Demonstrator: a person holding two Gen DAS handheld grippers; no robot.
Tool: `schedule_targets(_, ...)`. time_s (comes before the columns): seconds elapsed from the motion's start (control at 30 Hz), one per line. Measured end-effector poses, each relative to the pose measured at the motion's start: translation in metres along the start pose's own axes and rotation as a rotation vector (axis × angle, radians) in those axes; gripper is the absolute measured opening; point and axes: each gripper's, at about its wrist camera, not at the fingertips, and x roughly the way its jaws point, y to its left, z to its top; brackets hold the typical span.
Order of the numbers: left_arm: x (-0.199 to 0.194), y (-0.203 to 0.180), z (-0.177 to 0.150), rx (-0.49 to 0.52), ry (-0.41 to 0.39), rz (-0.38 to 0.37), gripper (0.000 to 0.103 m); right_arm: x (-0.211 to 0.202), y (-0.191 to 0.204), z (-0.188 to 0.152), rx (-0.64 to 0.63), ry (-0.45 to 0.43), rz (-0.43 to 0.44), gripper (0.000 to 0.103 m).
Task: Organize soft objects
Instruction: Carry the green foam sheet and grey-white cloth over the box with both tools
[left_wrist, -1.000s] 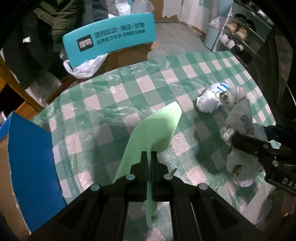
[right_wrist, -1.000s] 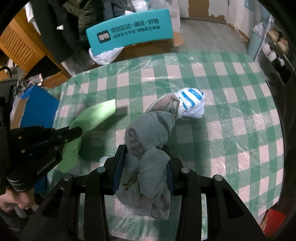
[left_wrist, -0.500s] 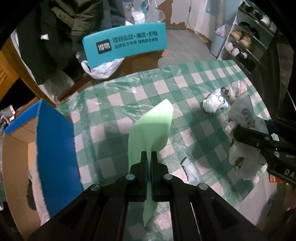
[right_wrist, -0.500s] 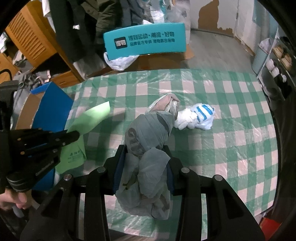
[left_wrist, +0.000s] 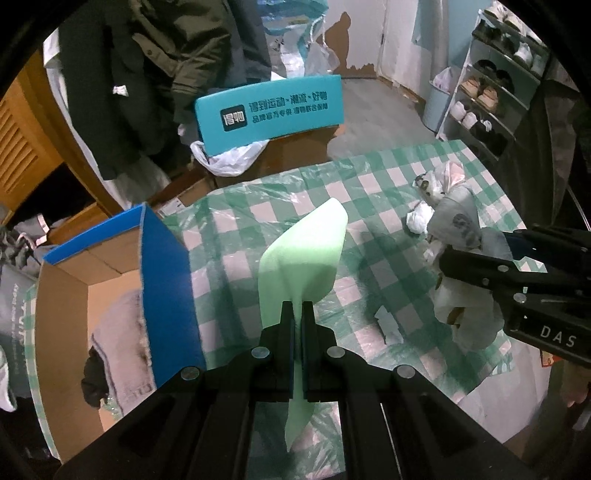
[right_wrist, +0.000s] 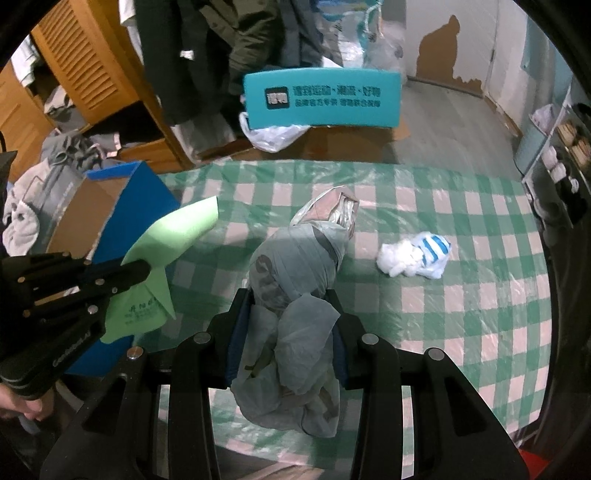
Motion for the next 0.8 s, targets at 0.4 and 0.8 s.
schedule_targets(0.4,-0.027,0.035,-0.011,-0.055,-0.036,-0.005,0.003,-0.004,0.045,0.014,-0.069,-0.019,0.038,0.038)
schedule_targets(0.8,-0.050,0.073,-0.022,-0.119,-0.077,-0.010,0.003,-0.005,0.095,0.033,-0.148,-0.037,0.076,0.038)
